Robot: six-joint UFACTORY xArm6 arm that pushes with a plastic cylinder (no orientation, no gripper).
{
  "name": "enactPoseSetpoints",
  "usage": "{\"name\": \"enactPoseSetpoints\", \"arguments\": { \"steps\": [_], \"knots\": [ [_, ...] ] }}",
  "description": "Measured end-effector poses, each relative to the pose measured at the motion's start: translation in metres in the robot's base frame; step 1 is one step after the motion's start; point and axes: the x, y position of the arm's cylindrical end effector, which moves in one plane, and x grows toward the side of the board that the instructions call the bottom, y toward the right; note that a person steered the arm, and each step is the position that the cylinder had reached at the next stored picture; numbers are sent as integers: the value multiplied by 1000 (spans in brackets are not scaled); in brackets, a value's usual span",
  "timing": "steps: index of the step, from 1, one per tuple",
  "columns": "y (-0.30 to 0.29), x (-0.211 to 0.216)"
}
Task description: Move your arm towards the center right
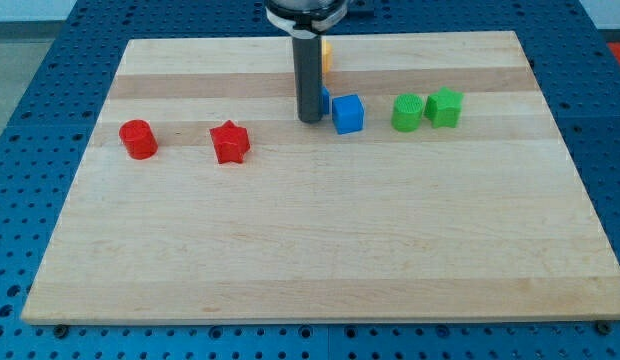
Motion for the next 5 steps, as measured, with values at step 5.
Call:
{"name": "enactPoseSetpoints", "arguments": {
  "steps": [5],
  "knots": [
    [67,100]
  ]
}}
